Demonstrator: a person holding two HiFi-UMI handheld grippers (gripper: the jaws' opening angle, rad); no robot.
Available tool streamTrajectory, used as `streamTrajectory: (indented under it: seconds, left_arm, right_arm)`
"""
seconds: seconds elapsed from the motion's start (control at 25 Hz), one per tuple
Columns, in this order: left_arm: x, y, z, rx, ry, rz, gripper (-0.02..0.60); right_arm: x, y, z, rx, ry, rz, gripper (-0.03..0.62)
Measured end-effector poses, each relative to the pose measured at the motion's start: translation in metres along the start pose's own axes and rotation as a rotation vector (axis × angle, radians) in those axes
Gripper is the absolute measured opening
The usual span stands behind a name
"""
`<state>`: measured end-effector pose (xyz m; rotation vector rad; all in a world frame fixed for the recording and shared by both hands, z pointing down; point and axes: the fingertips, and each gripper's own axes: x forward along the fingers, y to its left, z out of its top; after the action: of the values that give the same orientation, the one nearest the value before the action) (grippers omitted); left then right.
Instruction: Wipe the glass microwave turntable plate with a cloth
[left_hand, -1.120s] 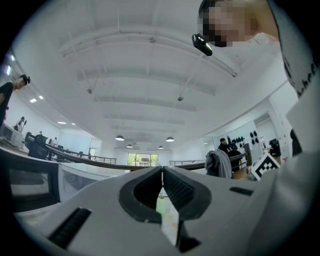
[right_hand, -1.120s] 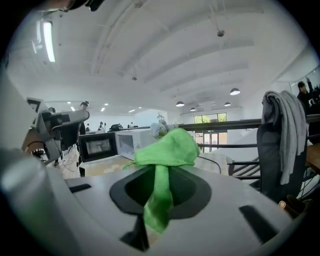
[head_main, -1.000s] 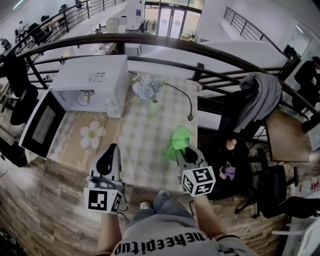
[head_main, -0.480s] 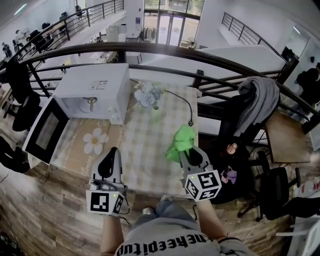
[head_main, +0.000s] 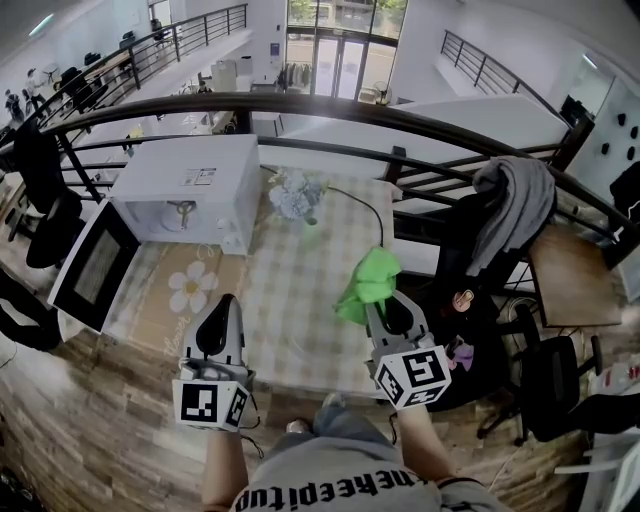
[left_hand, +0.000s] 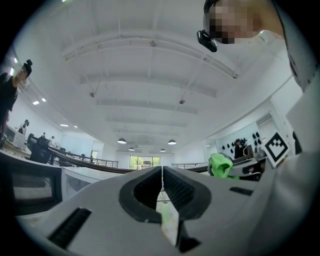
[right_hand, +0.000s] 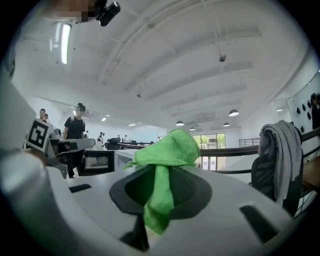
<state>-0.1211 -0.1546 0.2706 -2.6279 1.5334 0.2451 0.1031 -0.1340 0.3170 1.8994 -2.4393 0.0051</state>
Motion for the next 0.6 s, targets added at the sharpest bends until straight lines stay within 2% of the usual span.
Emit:
streamTrajectory:
  seconds: [0.6]
  left_arm:
    - [-0.003,0.0,0.005,0.002,-0.007,0.013,0.011]
  right_arm:
    - [-0.011,0.004,0.032,-0.034,-0.092,-0.001,0.061]
